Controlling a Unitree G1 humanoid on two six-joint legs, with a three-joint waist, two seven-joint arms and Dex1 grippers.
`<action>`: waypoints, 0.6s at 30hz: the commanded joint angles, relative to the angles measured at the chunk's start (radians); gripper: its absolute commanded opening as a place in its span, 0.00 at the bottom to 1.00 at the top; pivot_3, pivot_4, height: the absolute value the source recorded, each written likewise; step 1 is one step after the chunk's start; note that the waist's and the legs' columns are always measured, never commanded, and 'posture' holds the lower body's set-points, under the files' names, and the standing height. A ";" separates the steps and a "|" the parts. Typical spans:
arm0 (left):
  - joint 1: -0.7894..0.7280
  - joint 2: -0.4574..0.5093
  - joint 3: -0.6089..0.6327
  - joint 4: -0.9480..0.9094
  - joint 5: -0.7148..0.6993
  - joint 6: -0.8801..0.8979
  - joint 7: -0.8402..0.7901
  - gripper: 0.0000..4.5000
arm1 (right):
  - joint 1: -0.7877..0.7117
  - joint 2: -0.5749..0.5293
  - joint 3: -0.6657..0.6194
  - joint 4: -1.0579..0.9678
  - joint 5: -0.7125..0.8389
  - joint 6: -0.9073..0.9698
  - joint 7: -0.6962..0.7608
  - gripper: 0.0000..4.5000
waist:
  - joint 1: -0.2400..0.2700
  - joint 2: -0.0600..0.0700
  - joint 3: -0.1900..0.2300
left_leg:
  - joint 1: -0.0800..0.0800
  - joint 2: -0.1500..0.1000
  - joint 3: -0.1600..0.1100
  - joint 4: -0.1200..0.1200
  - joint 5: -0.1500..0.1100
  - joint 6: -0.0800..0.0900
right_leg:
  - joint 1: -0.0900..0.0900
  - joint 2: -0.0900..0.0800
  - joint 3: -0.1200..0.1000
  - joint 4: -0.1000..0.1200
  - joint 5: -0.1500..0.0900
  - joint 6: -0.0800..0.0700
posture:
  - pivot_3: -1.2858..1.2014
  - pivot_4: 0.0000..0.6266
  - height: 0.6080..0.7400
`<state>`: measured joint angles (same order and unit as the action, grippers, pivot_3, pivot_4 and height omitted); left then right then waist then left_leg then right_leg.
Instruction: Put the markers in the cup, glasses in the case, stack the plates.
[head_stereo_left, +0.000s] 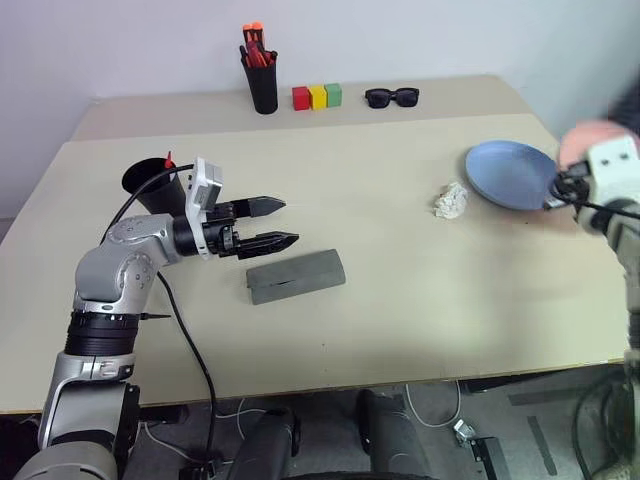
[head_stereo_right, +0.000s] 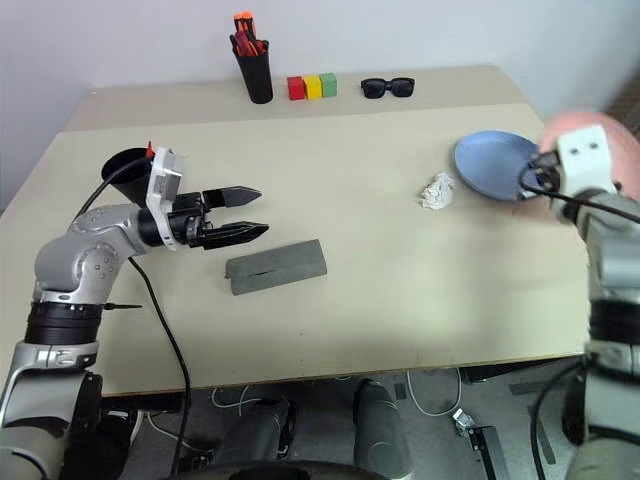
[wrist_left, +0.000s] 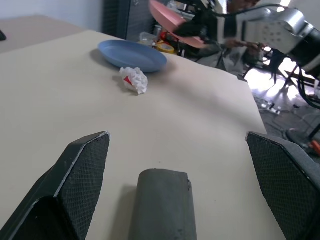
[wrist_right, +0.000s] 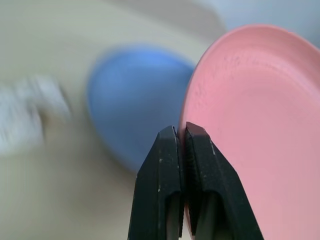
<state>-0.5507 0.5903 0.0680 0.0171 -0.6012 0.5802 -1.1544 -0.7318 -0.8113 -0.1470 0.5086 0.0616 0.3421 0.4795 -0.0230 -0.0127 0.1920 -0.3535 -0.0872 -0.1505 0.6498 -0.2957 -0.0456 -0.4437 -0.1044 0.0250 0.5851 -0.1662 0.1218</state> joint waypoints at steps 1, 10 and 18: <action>0.011 0.012 0.042 -0.064 -0.027 0.005 0.031 1.00 | -0.106 0.016 0.073 0.209 -0.083 -0.205 0.010 0.02 | 0.005 0.000 0.000 | -0.001 0.000 0.000 0.000 0.000 0.000 | 0.000 0.000 0.000 -0.001 0.000 0.000 | 0.52 0.24 1.00; 0.115 0.034 0.107 -0.257 -0.095 0.092 0.164 1.00 | -0.338 0.107 0.107 0.676 -0.117 -0.423 0.032 0.31 | 0.003 0.000 0.001 | -0.003 0.000 0.003 -0.001 0.001 -0.002 | -0.001 -0.001 0.001 -0.006 0.002 0.002 | 0.52 0.24 1.00; 0.111 0.049 0.108 -0.246 -0.110 0.096 0.176 1.00 | -0.366 0.144 0.014 0.660 -0.014 -0.412 0.083 0.99 | -0.006 0.001 0.001 | -0.002 0.000 0.005 -0.001 0.000 -0.001 | -0.001 0.000 0.003 -0.005 0.002 0.002 | 0.52 0.24 1.00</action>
<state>-0.4277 0.6257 0.1522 -0.2227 -0.6984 0.6897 -0.9738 -1.0497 -0.6661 -0.0826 1.2179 -0.0115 -0.0791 0.5408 -0.0294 -0.0120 0.1927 -0.3551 -0.0871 -0.1458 0.6490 -0.2951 -0.0468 -0.4444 -0.1047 0.0277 0.5804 -0.1642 0.1235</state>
